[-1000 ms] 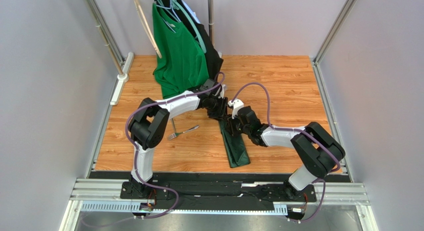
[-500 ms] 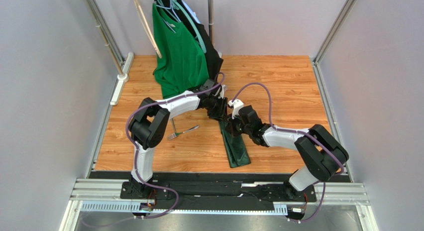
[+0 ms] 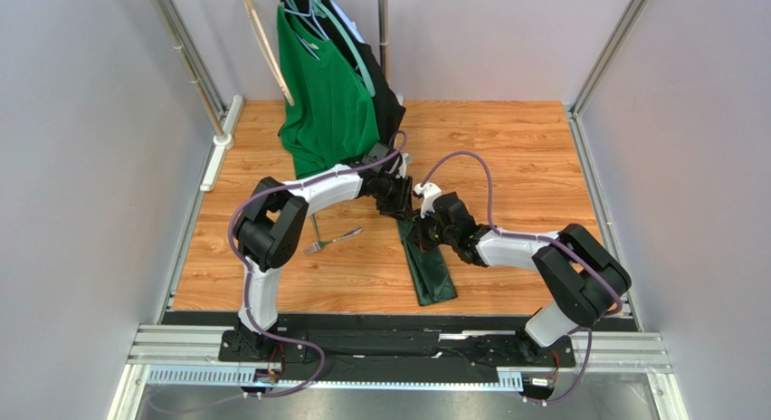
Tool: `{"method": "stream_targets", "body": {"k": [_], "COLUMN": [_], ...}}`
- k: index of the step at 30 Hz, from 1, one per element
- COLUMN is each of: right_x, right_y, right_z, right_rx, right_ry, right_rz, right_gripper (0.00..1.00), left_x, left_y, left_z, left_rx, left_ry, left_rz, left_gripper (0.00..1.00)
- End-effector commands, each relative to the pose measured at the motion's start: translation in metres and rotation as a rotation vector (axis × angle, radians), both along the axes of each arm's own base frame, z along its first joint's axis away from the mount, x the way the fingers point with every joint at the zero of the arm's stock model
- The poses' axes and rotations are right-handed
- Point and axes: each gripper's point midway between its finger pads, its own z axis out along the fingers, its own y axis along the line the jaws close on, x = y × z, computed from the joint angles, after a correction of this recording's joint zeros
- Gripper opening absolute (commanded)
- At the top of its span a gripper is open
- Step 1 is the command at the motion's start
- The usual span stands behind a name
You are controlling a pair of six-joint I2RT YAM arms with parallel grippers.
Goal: Fold the napkin into a case and place the utensils inside
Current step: Stuff the top corner of the square-folded napkin into the folded napkin.
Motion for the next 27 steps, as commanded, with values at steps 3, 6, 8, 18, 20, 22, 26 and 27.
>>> {"method": "stream_targets", "body": {"k": [3,6,8,18,20,22,26,27], "right_x": [0.011,0.014,0.018,0.021,0.019,0.018,0.017,0.017], "right_y": [0.005,-0.001,-0.004,-0.004,-0.002,-0.002,-0.002,-0.001], "right_z": [0.016,0.021,0.025,0.031,0.032,0.032,0.033,0.033], "right_rx": [0.027,0.017,0.006,0.010,0.014,0.018,0.017,0.018], "right_ry": [-0.042,-0.067,-0.093,-0.127,-0.127,-0.134,-0.147,-0.151], "right_rz": [-0.022,-0.047,-0.063,-0.068,-0.067,-0.072,-0.089,-0.092], "right_gripper": [0.06,0.20,0.27,0.39,0.42,0.43,0.46,0.46], "left_x": [0.006,0.007,0.009,0.010,0.009,0.010,0.007,0.006], "left_y": [-0.004,-0.004,-0.003,-0.009,-0.012,-0.014,-0.016,-0.016], "left_z": [0.010,0.013,0.014,0.026,0.029,0.033,0.032,0.031], "left_rx": [-0.038,-0.039,-0.040,-0.181,-0.224,-0.251,-0.277,-0.279], "left_ry": [-0.012,-0.014,-0.007,0.105,0.133,0.149,0.184,0.189], "left_rz": [-0.005,0.003,0.015,0.079,0.094,0.108,0.122,0.127], "left_gripper": [0.21,0.06,0.00,0.00,0.00,0.00,0.00,0.00]}}
